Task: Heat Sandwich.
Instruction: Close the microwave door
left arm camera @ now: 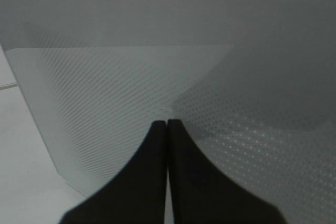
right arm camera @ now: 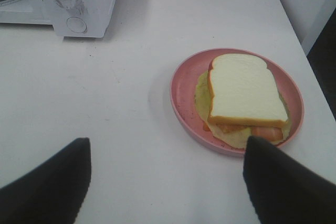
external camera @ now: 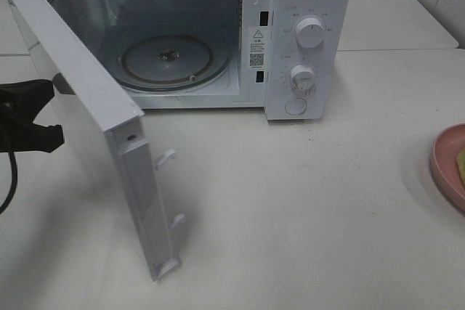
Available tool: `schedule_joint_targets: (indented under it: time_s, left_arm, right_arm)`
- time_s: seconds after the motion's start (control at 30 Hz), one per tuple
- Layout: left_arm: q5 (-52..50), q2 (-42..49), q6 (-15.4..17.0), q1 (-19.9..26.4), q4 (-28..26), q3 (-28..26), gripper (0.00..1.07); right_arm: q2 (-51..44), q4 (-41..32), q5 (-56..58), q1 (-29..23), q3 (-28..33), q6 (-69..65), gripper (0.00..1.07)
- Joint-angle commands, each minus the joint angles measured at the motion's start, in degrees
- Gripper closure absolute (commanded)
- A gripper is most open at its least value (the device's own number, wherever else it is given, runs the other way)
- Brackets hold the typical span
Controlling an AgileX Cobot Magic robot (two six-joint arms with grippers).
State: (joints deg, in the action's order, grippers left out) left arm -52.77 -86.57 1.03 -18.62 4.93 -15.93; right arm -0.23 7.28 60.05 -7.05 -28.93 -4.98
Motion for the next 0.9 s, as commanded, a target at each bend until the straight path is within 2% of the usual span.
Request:
schedule_joint_targets:
  time_s: [0.03, 0.13, 0.23, 0.43, 0.5, 0.6, 0.7, 0.87, 0.9]
  left_arm:
    - [-1.8, -1.7, -2.2, -3.9, -4.6, -1.6, 1.06]
    - [-1.8, -2.9, -2.2, -6.0, -6.6, -2.8, 1.06]
    - [-1.8, -6.1, -2.2, -9.9, -10.4, -6.2, 1.06]
    - [-1.8, -9.5, -2.2, -13.4, -13.5, -10.3, 1.06]
    - [-1.8, -11.3, -2.4, -15.1, -16.2, -12.8, 1.06]
    - [-1.4, -12.5, -3.7, -16.3, -18.2, -14.6, 1.06]
    - [-0.8, -15.0, -8.4, -19.0, -22.8, -19.1, 1.06]
    - [0.5, -16.5, -9.9, -20.2, -25.2, -21.9, 1.06]
    - [0.7, -17.4, -10.0, -20.7, -26.4, -23.8, 1.06]
  right_arm:
    - [-1.5, -0.2, -0.6, 0.4, 0.1, 0.6, 0.31]
    - [-1.5, -0.2, -0.6, 0.4, 0.1, 0.6, 0.31]
    - [-1.5, -0.2, -0.6, 0.4, 0.1, 0.6, 0.31]
    - [-1.5, -0.2, -0.6, 0.4, 0.1, 0.6, 0.31]
    - [-1.5, -0.2, -0.6, 0.4, 0.1, 0.6, 0.31]
    - [-1.5, -0.2, -0.6, 0.4, 0.1, 0.6, 0.31]
    - [-1.5, -0.2, -0.6, 0.4, 0.1, 0.6, 0.31]
    - [-1.5, -0.2, -0.6, 0.4, 0.1, 0.6, 0.31]
    - [-1.5, -0.2, -0.6, 0.4, 0.1, 0.6, 0.31]
